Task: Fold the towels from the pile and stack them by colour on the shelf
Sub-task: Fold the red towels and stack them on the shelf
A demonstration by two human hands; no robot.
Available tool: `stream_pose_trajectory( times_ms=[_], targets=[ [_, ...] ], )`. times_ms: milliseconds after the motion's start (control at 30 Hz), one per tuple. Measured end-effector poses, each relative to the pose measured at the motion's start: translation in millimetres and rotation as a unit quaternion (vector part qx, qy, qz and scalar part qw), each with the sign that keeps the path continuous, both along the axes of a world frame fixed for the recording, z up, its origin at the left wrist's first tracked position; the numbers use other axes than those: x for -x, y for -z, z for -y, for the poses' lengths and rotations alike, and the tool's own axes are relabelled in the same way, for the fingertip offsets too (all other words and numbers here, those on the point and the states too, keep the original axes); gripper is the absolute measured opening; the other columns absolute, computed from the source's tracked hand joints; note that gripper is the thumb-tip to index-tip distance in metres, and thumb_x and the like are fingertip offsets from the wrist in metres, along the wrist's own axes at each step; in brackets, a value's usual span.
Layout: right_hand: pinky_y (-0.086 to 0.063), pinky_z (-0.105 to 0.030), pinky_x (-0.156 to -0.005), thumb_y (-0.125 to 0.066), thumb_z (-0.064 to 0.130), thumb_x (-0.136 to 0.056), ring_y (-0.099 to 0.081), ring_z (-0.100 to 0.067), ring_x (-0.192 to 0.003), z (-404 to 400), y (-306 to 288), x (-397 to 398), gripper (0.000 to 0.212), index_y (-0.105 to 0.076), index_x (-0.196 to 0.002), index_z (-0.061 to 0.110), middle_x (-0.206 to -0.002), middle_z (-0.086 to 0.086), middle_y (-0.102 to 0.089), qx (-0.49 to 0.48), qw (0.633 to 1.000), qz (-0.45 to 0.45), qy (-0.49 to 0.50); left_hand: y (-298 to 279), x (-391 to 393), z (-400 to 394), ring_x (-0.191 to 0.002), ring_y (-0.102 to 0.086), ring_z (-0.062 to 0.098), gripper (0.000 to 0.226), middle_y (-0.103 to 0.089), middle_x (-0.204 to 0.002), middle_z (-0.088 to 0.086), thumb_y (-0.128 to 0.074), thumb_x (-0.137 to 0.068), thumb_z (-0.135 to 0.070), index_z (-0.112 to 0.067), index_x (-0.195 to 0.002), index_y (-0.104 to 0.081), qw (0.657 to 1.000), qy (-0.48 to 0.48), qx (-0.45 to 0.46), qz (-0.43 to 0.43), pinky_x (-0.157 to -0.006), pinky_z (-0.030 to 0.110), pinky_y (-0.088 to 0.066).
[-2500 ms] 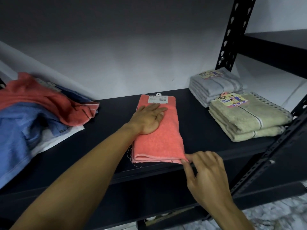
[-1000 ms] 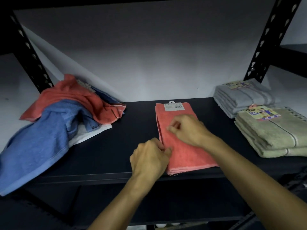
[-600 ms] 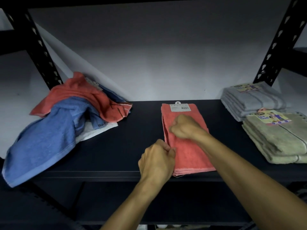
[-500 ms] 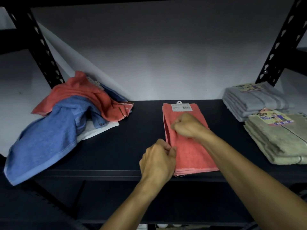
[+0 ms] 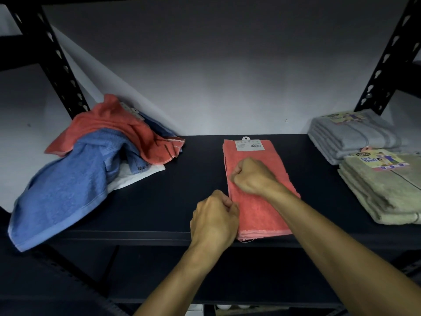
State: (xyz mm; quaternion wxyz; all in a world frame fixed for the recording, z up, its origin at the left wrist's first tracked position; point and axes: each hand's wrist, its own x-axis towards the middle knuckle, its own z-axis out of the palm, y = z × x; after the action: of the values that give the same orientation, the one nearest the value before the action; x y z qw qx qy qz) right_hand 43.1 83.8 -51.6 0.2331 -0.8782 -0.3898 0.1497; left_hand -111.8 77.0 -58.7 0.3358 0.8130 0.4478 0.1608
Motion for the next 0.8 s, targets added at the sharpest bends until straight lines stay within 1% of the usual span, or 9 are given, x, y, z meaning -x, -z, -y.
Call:
stream_pose_trajectory(
  times_ms=[133,200,267,367,433,500,600,700,800],
  targets=[
    [-0.055,-0.04,-0.087,-0.055,0.009,-0.089,-0.067,-0.023,-0.094,8.7,-5.4,-2.9,0.019,-0.074,-0.09,0.007,-0.096,-0.006,-0.073,-0.027,0.998,-0.026,-0.058,-1.5,2.4,-0.8,-0.084,-0.064,0.011,0.019,-0.068,-0.087,-0.012,-0.057,-0.094,-0.049,-0.031,-0.096,-0.06,0.998,0.005,-0.035,-0.05,-0.071,0.029,-0.047],
    [-0.053,-0.033,-0.088,-0.054,0.008,-0.091,-0.065,-0.014,-0.094,17.3,-10.1,-4.7,0.02,-0.074,-0.091,0.014,-0.096,0.003,-0.072,-0.067,0.993,-0.034,-0.087,-2.2,4.7,-0.4,-0.086,-0.064,0.011,0.022,-0.067,-0.091,-0.012,-0.055,-0.094,-0.051,-0.03,-0.1,-0.06,0.996,0.011,-0.064,-0.058,-0.072,0.029,-0.047],
    [-0.05,-0.031,-0.086,-0.053,0.012,-0.094,-0.06,-0.013,-0.094,22.6,-11.3,-7.5,0.018,-0.071,-0.096,0.019,-0.102,0.006,-0.066,-0.104,0.988,0.041,-0.108,-1.5,8.0,1.7,-0.09,-0.06,0.01,0.023,-0.064,-0.098,-0.013,-0.053,-0.095,-0.05,-0.029,-0.103,-0.059,0.987,0.03,-0.148,-0.047,-0.073,0.029,-0.048],
    [-0.039,-0.04,-0.102,-0.045,0.025,-0.1,-0.043,-0.02,-0.122,23.8,-5.2,-12.2,0.031,-0.057,-0.128,0.02,-0.132,0.0,-0.049,-0.057,0.966,0.187,-0.169,6.2,12.3,7.4,-0.098,-0.053,0.008,0.03,-0.06,-0.105,-0.012,-0.046,-0.096,-0.047,-0.024,-0.107,-0.062,0.95,0.121,-0.285,0.03,-0.074,0.026,-0.05],
    [-0.019,-0.04,-0.117,-0.035,0.034,-0.103,-0.019,-0.022,-0.143,22.1,0.4,-15.3,0.048,-0.033,-0.149,0.02,-0.155,-0.003,-0.026,0.028,0.956,0.194,-0.221,18.1,13.8,8.8,-0.117,-0.052,0.011,0.043,-0.062,-0.121,-0.005,-0.04,-0.098,-0.046,-0.018,-0.121,-0.063,0.924,0.206,-0.32,0.035,-0.093,0.03,-0.05],
    [0.002,-0.04,-0.12,-0.024,0.042,-0.104,0.004,-0.017,-0.149,21.3,5.5,-17.6,0.056,-0.01,-0.155,0.024,-0.163,-0.001,0.0,0.111,0.947,0.169,-0.248,28.7,16.6,8.2,-0.142,-0.036,0.016,0.058,-0.049,-0.147,0.003,-0.028,-0.101,-0.047,-0.012,-0.142,-0.05,0.913,0.262,-0.312,-0.026,-0.119,0.04,-0.028],
    [0.012,-0.04,-0.119,-0.014,0.048,-0.104,0.018,-0.01,-0.146,18.0,12.9,-23.1,0.056,0.002,-0.154,0.03,-0.161,0.004,0.014,0.152,0.943,0.148,-0.255,41.5,25.2,5.9,-0.151,-0.005,0.013,0.063,-0.022,-0.162,0.004,-0.012,-0.104,-0.047,-0.012,-0.154,-0.028,0.908,0.293,-0.287,-0.083,-0.122,0.04,-0.003],
    [0.012,-0.035,-0.118,-0.02,0.046,-0.104,0.015,-0.008,-0.146,16.9,11.2,-27.0,0.054,-0.005,-0.154,0.031,-0.162,0.006,0.009,0.122,0.953,0.092,-0.263,37.8,31.1,6.6,-0.149,0.01,0.004,0.062,-0.005,-0.163,-0.006,-0.007,-0.103,-0.048,-0.019,-0.157,-0.016,0.904,0.318,-0.264,-0.109,-0.123,0.038,0.002],
    [-0.005,-0.023,-0.115,-0.041,0.033,-0.103,-0.013,-0.009,-0.147,28.5,-0.9,-35.6,0.045,-0.037,-0.147,0.025,-0.159,0.007,-0.022,-0.03,0.975,-0.061,-0.213,25.2,31.0,-2.5,-0.146,0.014,-0.007,0.065,0.0,-0.161,-0.019,-0.005,-0.099,-0.058,-0.029,-0.156,-0.013,0.912,0.342,-0.2,-0.106,-0.123,0.031,0.007]
  ],
)
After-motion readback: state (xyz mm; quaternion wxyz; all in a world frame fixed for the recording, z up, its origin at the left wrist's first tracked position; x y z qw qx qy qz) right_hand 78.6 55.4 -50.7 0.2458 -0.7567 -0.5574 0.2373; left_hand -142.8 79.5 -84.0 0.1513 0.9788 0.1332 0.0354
